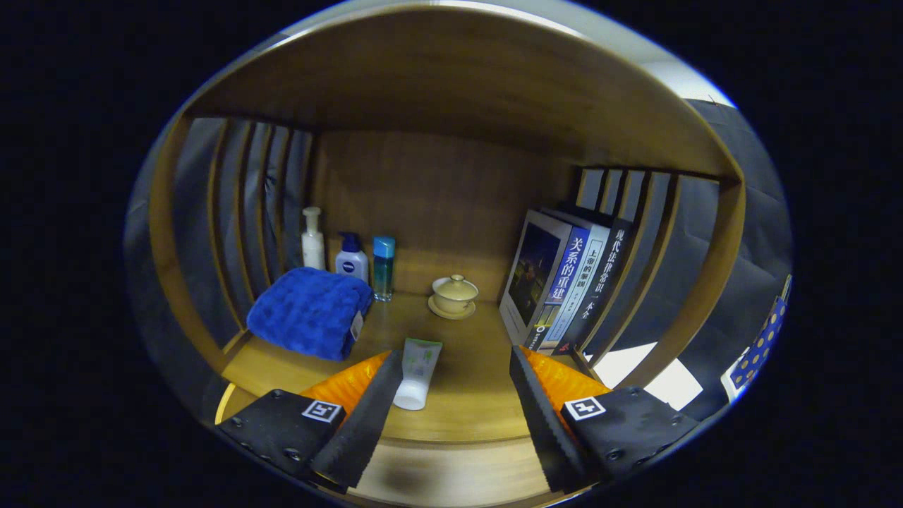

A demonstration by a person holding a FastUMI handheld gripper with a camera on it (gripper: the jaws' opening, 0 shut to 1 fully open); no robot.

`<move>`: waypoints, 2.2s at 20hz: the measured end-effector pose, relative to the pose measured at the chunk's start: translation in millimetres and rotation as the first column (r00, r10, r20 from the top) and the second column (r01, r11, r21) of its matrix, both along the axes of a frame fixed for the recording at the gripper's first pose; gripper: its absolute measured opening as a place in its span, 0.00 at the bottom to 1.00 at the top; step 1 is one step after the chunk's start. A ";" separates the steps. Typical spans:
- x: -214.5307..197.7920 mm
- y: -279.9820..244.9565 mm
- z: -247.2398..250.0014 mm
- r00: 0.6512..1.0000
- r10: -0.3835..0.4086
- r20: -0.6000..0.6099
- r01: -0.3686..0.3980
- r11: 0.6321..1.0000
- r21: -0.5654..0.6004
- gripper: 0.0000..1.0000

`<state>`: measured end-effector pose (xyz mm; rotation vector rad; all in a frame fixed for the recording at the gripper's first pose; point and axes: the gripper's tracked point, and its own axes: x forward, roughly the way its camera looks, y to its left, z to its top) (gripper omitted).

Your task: Pull open the drawer, take out the items inside it, and place them on the countertop above the cabinet.

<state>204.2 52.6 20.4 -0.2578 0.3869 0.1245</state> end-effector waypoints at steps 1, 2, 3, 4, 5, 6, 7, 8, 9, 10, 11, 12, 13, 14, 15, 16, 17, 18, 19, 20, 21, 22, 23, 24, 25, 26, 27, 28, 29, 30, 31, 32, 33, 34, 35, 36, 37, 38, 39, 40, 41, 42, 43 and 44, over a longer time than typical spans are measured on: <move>-11.0 -2.1 2.9 1.000 0.004 0.013 -0.005 1.000 0.018 0.99; -22.9 -4.3 4.4 1.000 0.011 0.027 -0.012 0.999 0.035 0.99; -37.1 -5.9 5.3 0.999 0.023 0.036 -0.025 0.998 0.052 0.99; -51.3 -8.6 3.2 0.999 0.032 0.038 -0.035 0.997 0.065 0.99; -66.0 -12.7 -0.5 0.999 0.037 0.036 -0.040 0.996 0.078 0.99; -80.0 -14.4 -2.8 0.998 0.041 0.042 -0.045 0.995 0.092 0.99; -92.2 -15.3 -4.5 0.998 0.047 0.048 -0.052 0.994 0.100 0.99; -104.1 -15.5 -7.3 0.997 0.054 0.055 -0.059 0.993 0.102 0.99; -116.4 -16.7 -9.5 0.996 0.057 0.063 -0.063 0.993 0.097 0.99; -126.1 -16.9 -11.7 0.995 0.061 0.076 -0.067 0.994 0.089 0.99; -137.0 -18.7 -14.7 0.995 0.060 0.084 -0.066 0.995 0.079 0.99; -146.9 -20.0 -18.0 0.994 0.057 0.094 -0.064 0.995 0.075 0.99; -155.8 -19.8 -20.2 0.993 0.055 0.104 -0.063 0.995 0.077 0.99; -166.7 -18.7 -24.5 0.993 0.058 0.107 -0.067 0.995 0.079 0.99; -175.3 -19.2 -28.9 0.992 0.057 0.113 -0.066 0.995 0.078 0.99; -185.1 -20.1 -34.3 0.991 0.061 0.117 -0.069 0.995 0.070 0.99; -194.0 -21.6 -39.5 0.990 0.060 0.124 -0.068 0.996 0.059 0.99; -201.2 -23.5 -46.5 0.990 0.061 0.125 -0.066 0.997 0.042 0.99; -209.6 -25.6 -56.7 0.991 0.060 0.121 -0.064 0.998 0.026 0.99; -216.6 -27.2 -66.5 0.992 0.057 0.112 -0.059 0.998 0.018 0.99; -222.4 -28.3 -75.8 0.994 0.049 0.100 -0.051 0.998 0.023 0.99; -227.5 -29.2 -85.8 0.996 0.042 0.085 -0.045 0.998 0.039 0.99; -232.8 -29.2 -94.3 0.997 0.033 0.073 -0.038 0.997 0.062 0.99; -236.9 -28.8 -100.8 0.997 0.030 0.065 -0.036 0.996 0.085 0.99; -240.4 -31.2 -106.9 0.998 0.026 0.060 -0.032 0.995 0.097 0.99; -241.0 -34.9 -112.9 0.998 0.013 0.062 -0.019 0.995 0.098 0.99; -241.3 -37.5 -118.3 0.998 0.005 0.062 -0.011 0.995 0.098 0.99; -243.0 -35.8 -123.3 0.998 0.001 0.058 -0.007 0.994 0.110 0.99; -243.0 -32.8 -129.1 0.998 0.000 0.056 -0.007 0.992 0.123 0.99; -242.1 -30.3 -136.0 0.999 0.004 0.052 -0.011 0.992 0.125 0.99; -247.7 -33.9 -143.2 0.999 0.002 0.041 -0.007 0.993 0.116 0.99; -249.7 -36.6 -151.7 1.000 0.001 0.028 -0.004 0.994 0.107 0.99; -247.7 -36.1 -157.8 1.000 -0.005 0.017 0.003 0.994 0.110 0.99; -246.3 -34.7 -163.5 1.000 -0.011 0.007 0.010 0.992 0.125 0.99; -244.3 -31.0 -167.5 1.000 -0.010 -0.006 0.011 0.989 0.145 0.99; -242.8 -27.7 -171.4 1.000 -0.009 -0.018 0.012 0.987 0.161 0.99; -238.6 -26.7 -173.0 1.000 -0.013 -0.023 0.017 0.986 0.166 0.99; -240.3 -25.0 -173.0 1.000 -0.008 -0.029 0.013 0.986 0.166 0.99; -235.9 -25.8 -174.2 1.000 -0.010 -0.017 0.012 0.986 0.165 0.99; -237.1 -25.7 -175.2 1.000 -0.010 -0.025 0.014 0.986 0.163 0.99; -238.1 -26.3 -177.1 0.999 -0.010 -0.030 0.015 0.987 0.162 0.99; -238.1 -25.6 -176.1 1.000 -0.011 -0.025 0.015 0.986 0.164 0.99; -238.1 -24.7 -176.1 1.000 -0.011 -0.026 0.015 0.986 0.167 0.99; -238.1 -23.9 -176.4 1.000 -0.011 -0.025 0.016 0.985 0.169 0.99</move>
